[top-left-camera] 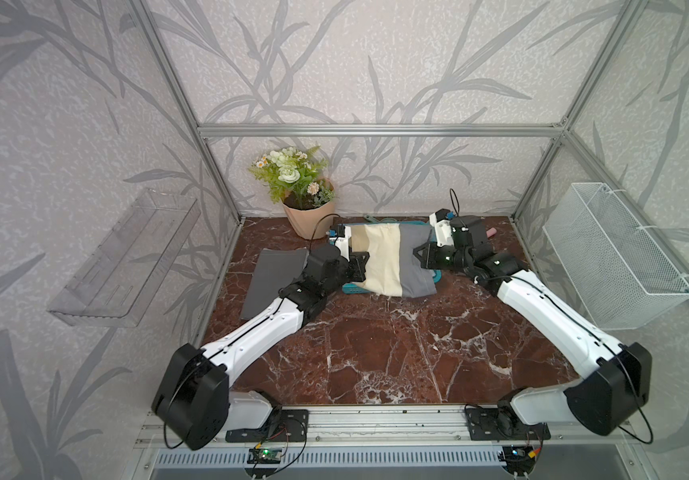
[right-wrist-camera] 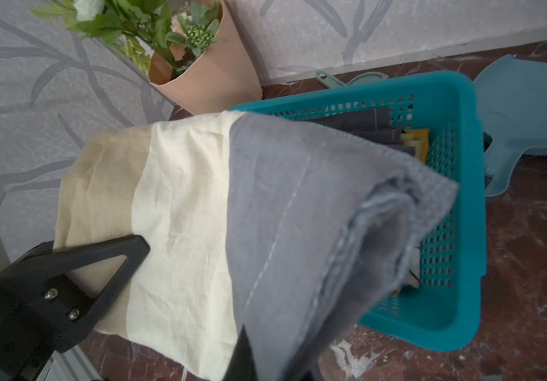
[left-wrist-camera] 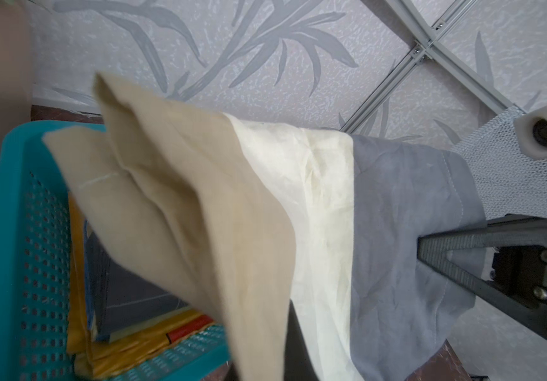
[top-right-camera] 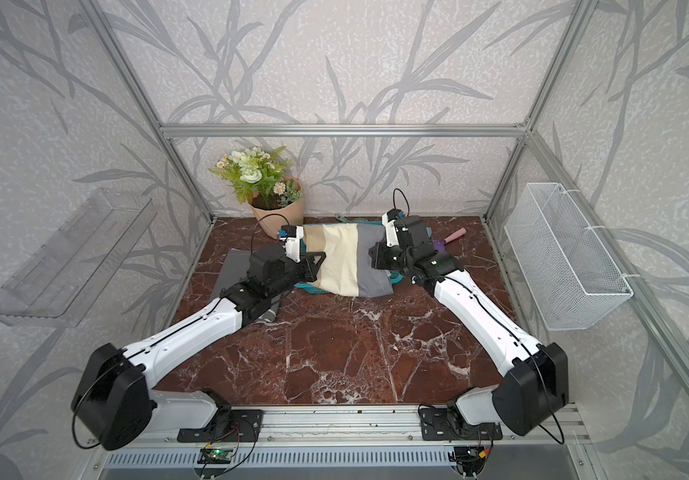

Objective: Put the folded pillowcase in the basket
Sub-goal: Place the pillowcase in the basket.

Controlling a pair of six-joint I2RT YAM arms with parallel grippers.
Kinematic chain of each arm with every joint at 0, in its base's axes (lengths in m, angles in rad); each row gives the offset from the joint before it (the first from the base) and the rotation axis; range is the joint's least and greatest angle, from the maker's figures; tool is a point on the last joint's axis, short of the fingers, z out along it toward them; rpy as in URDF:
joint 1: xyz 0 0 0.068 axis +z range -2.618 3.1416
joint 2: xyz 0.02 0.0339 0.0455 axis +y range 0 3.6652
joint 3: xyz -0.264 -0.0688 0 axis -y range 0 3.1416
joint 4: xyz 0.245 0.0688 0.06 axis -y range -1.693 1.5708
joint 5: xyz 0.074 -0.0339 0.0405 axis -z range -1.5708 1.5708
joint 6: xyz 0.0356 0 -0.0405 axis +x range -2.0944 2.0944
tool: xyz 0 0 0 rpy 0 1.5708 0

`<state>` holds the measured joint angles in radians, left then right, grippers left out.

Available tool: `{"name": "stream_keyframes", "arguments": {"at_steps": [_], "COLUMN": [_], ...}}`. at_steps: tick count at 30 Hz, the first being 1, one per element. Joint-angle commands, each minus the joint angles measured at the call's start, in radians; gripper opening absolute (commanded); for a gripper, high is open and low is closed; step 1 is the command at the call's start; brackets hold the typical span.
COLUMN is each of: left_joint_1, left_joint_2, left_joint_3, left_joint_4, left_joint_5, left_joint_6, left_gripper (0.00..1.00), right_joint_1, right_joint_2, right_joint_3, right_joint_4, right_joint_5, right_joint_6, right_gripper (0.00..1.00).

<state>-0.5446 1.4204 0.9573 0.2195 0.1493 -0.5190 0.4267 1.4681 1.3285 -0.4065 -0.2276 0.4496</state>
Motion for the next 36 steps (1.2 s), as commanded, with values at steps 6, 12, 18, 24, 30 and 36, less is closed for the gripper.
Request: {"name": "stream_keyframes", "arguments": {"at_steps": [6,12,18,24,30,36], "left_joint_1": [0.094,0.154,0.164,0.163,0.163,0.139], "left_joint_2": [0.252,0.383,0.486,0.526,0.444,0.333], "left_joint_3": [0.107,0.147,0.172,0.149,0.151,0.172], "left_joint_4": [0.172,0.211,0.24,0.24,0.117,0.072], "left_joint_5": [0.003,0.044,0.052,0.063,-0.083,-0.196], "left_joint_6": [-0.012,-0.021,-0.018,-0.039,-0.053,-0.07], "left_gripper": [0.0,0.0,0.01,0.63,0.94,0.89], "right_joint_1": [-0.073,-0.104,-0.122,-0.123,-0.106,-0.056], "right_joint_2": [0.279,0.422,0.529,0.561,0.455,0.44], "right_joint_3": [0.17,0.228,0.271,0.291,0.23,0.248], "right_joint_4": [0.043,0.098,0.139,0.141,0.211,0.201], "right_joint_5": [-0.017,-0.005,0.001,0.03,0.024,0.04], "right_joint_6": [-0.101,-0.097,-0.085,-0.093,-0.109,-0.168], "right_gripper": [0.0,0.0,0.14,0.71,0.94,0.71]}}
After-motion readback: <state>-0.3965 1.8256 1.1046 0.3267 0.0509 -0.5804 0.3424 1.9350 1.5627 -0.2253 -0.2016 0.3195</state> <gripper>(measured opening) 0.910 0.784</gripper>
